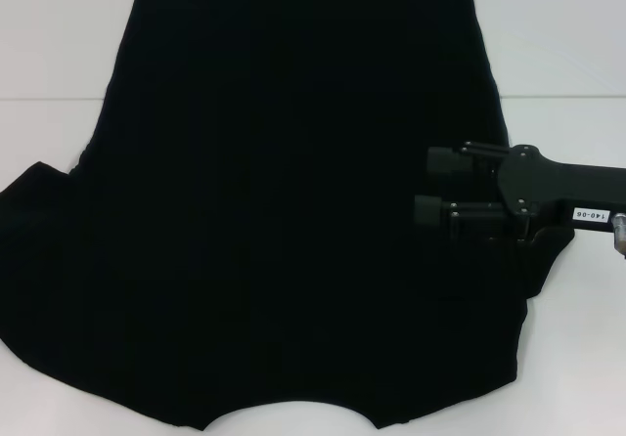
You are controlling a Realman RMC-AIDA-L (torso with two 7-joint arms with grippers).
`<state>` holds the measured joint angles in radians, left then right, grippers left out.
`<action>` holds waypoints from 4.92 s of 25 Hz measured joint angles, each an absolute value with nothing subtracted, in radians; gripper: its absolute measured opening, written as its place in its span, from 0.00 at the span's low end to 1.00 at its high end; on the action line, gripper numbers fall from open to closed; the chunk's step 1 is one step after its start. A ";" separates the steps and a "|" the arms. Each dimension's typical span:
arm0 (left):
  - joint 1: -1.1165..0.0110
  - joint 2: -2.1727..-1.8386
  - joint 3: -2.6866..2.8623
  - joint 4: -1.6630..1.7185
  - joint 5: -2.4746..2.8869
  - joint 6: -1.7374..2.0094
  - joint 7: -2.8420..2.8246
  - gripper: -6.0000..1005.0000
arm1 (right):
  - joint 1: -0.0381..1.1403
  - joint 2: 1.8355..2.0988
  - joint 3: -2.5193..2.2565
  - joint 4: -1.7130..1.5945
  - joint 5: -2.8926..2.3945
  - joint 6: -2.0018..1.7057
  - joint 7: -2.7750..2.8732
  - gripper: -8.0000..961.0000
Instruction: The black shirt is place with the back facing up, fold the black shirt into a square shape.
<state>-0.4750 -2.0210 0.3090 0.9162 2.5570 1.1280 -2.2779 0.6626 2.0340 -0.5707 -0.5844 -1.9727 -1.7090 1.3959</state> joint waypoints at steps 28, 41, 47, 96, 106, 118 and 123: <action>-0.654 -2.111 0.512 0.814 2.294 1.361 -2.028 0.00 | 0.643 2.036 -0.569 -0.583 -1.965 -1.722 1.388 0.90; -0.611 -2.086 0.578 0.799 2.148 1.456 -2.020 0.14 | 0.647 2.017 -0.567 -0.594 -1.929 -1.702 1.442 0.90; -0.544 -2.062 0.576 0.725 1.895 1.682 -1.805 0.36 | 0.647 1.948 -0.576 -0.644 -1.964 -1.538 1.814 0.90; -0.533 -2.111 0.777 0.651 1.965 1.704 -1.277 0.94 | 0.736 1.936 -0.732 -0.518 -2.455 -1.111 2.469 0.77; -0.528 -2.112 0.775 0.648 1.960 1.703 -1.279 0.94 | 0.741 1.945 -0.735 -0.518 -2.455 -1.106 2.467 0.45; -0.525 -2.114 0.774 0.645 1.961 1.695 -1.279 0.94 | 0.731 1.950 -0.733 -0.522 -2.454 -1.086 2.454 0.04; -0.523 -2.118 0.775 0.644 1.959 1.696 -1.279 0.94 | 0.719 1.942 -0.726 -0.528 -2.449 -1.090 2.443 0.01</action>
<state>-0.5231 -2.1182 0.7748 0.6442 1.9594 1.6957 -1.2794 0.7195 1.9420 -0.7256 -0.5276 -2.4488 -1.0898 2.4434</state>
